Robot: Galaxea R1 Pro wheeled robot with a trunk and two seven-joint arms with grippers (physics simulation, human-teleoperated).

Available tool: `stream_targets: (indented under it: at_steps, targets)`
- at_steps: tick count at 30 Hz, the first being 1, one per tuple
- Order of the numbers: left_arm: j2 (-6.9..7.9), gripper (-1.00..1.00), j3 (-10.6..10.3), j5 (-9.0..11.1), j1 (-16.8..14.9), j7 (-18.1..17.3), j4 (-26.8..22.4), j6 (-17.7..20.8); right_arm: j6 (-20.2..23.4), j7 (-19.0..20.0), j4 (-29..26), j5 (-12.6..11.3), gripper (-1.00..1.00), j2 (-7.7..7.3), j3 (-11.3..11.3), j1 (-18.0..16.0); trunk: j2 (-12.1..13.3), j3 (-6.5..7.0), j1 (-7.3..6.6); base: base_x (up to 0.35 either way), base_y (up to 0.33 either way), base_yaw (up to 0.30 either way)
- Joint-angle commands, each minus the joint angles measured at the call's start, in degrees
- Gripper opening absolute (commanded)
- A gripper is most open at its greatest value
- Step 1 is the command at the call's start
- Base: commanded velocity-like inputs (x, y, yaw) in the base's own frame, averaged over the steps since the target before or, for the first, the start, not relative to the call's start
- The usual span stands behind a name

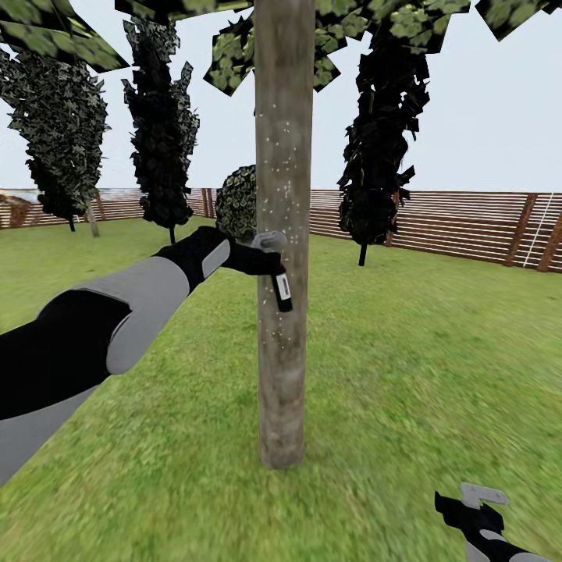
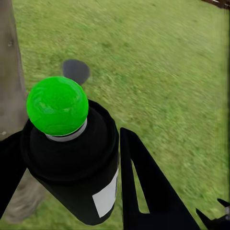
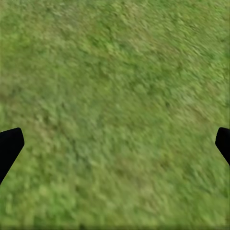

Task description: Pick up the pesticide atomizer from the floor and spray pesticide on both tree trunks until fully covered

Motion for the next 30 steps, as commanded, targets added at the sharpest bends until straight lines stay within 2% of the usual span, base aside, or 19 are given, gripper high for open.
stream_targets:
  at_steps: [1, 10, 12, 14, 16, 18, 19, 23, 24, 27, 29, 30]
  targets:
    - [0.0, -1.0, 0.1, 0.0, 0.0, -0.1, 0.0, 0.0, 0.0, 0.0, 0.0, 0.0, 1.0, 0.0, 0.0, 0.0, 0.0, 0.0, 0.0, 0.0, 0.0, 0.0]
    - [0.0, -1.0, 0.0, -0.2, 0.6, -0.6, 0.8, 0.1, 0.0, 0.0, 0.0, 0.0, 1.0, 0.0, 0.0, 0.0, 0.0, 0.0, 0.0, 0.0, 0.0, 0.0]
    - [0.0, -1.0, 0.1, -1.1, 1.2, -0.5, 1.0, 0.1, 0.0, 0.0, 0.0, 0.0, 1.0, 0.0, 0.0, 0.0, 0.0, 0.0, 0.0, 0.0, 0.0, 0.0]
    - [0.0, -1.0, 0.0, -3.8, 2.1, -0.5, 1.1, 0.1, 0.0, 0.0, 0.0, 0.0, 1.0, 0.0, 0.0, 0.0, 0.0, 0.0, 0.0, 0.0, 0.0, 0.0]
    - [0.0, -1.0, 0.0, -8.9, 3.4, -0.4, 1.1, 0.1, 0.0, 0.0, 0.0, 0.0, 1.0, 0.0, 0.0, 0.0, 0.0, 0.0, 0.0, 0.0, 0.0, 0.0]
    - [0.0, -1.0, 0.0, -11.6, 4.4, -0.4, 1.2, 0.1, 0.0, 0.0, 0.0, 0.0, 1.0, 0.0, 0.0, 0.0, 0.0, 0.0, 0.0, 0.0, 0.0, 0.0]
    - [0.0, -1.0, 0.0, -12.7, 5.1, -0.4, 1.2, 0.2, 0.0, 0.0, 0.0, 0.0, 1.0, 0.0, 0.0, 0.0, 0.0, 0.0, 0.0, 0.0, 0.0, 0.0]
    - [0.0, -1.0, 0.0, -14.2, 7.3, -0.5, 1.2, 0.2, 0.0, 0.0, 0.0, 0.0, 1.0, 0.0, 0.0, 0.0, 0.0, 0.0, 0.0, 0.0, 0.0, 0.0]
    - [0.0, -1.0, 0.1, -15.8, 9.1, -0.4, 1.2, 0.1, 0.0, 0.0, 0.0, 0.0, 1.0, 0.0, 0.0, 0.0, 0.0, 0.0, 0.0, 0.0, 0.0, 0.0]
    - [0.0, -1.0, 0.1, -20.5, 11.0, -0.3, 1.3, 0.1, 0.0, 0.0, 0.0, 0.0, 1.0, 0.0, 0.1, 0.0, 0.0, 0.0, 0.0, 0.0, 0.0, 0.0]
    - [0.0, -1.0, 0.1, -21.9, 11.8, -0.3, 1.3, -0.1, -0.1, 0.0, 0.0, 0.0, 1.0, 0.0, 0.1, 0.0, 0.0, 0.0, 0.0, 0.0, 0.0, 0.0]
    - [0.0, -1.0, 0.1, -22.7, 12.1, -0.3, 1.3, -1.5, 0.0, 0.0, 0.0, 0.0, 1.0, 0.0, 0.0, 0.0, 0.0, 0.0, 0.0, 0.0, 0.0, 0.0]
